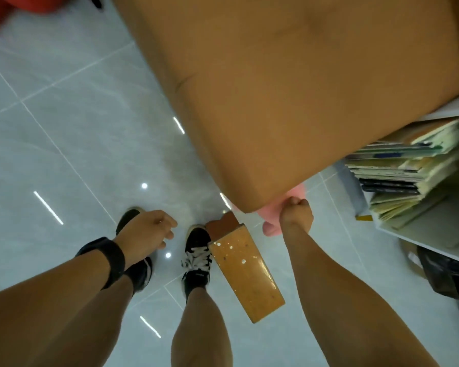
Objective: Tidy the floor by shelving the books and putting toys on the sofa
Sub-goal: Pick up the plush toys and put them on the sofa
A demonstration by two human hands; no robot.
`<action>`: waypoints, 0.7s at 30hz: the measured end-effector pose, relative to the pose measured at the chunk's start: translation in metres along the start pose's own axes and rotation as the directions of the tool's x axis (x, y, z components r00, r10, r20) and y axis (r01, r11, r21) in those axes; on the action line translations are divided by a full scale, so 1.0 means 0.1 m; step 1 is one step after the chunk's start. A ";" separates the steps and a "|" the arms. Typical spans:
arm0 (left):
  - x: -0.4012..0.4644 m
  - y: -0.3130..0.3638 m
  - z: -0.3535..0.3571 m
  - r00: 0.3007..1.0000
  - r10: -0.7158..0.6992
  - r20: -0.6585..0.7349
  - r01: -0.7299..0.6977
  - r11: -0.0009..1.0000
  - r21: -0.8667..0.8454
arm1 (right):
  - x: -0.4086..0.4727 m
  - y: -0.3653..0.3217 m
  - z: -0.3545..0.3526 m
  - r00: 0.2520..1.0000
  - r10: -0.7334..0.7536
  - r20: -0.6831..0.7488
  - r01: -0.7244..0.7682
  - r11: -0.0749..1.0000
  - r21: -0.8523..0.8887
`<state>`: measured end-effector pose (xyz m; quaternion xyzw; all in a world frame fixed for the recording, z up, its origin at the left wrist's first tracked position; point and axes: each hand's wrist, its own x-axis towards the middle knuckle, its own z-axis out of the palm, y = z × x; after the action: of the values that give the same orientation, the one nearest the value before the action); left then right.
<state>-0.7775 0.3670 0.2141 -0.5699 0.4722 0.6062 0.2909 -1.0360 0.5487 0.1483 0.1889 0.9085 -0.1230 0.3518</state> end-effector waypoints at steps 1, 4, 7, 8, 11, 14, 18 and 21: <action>-0.17 0.06 0.01 1.000 0.013 0.012 -0.013 1.000 0.020 | -0.16 0.04 -0.18 0.997 -0.051 -0.050 0.052 0.999 0.018; -0.78 0.27 0.08 0.997 0.060 0.048 -0.065 0.993 0.094 | -0.76 0.20 -0.77 0.974 -0.170 -0.150 0.164 0.985 -0.051; -1.69 0.61 0.07 0.993 0.100 0.057 -0.106 0.988 0.113 | -1.49 0.28 -1.40 0.955 -0.245 -0.167 0.241 0.969 -0.043; -1.89 0.71 0.07 0.990 0.128 0.058 -0.133 0.985 0.106 | -1.68 0.29 -1.55 0.944 -0.276 -0.180 0.275 0.961 -0.032; -3.04 0.90 0.00 0.980 0.197 0.010 -0.197 0.976 0.088 | -2.60 0.30 -2.25 0.908 -0.397 -0.135 0.394 0.918 -0.049; -3.75 1.00 0.01 0.959 0.284 -0.014 -0.281 0.955 0.089 | -3.24 0.23 -2.62 0.858 -0.513 -0.020 0.511 0.858 -0.046; -4.33 0.69 -0.04 0.922 0.363 -0.132 -0.361 0.932 0.039 | -3.94 0.13 -2.86 0.631 -0.755 0.177 0.763 0.645 0.029; -4.59 0.34 -0.12 0.919 0.272 -0.285 -0.343 0.908 -0.239 | -4.28 0.07 -2.80 0.492 -0.812 0.315 0.835 0.543 0.093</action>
<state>-0.7200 0.4286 0.6663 -0.5942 0.4968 0.6309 0.0454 -0.9076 0.5446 0.6437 -0.3029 0.8214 -0.2721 0.3995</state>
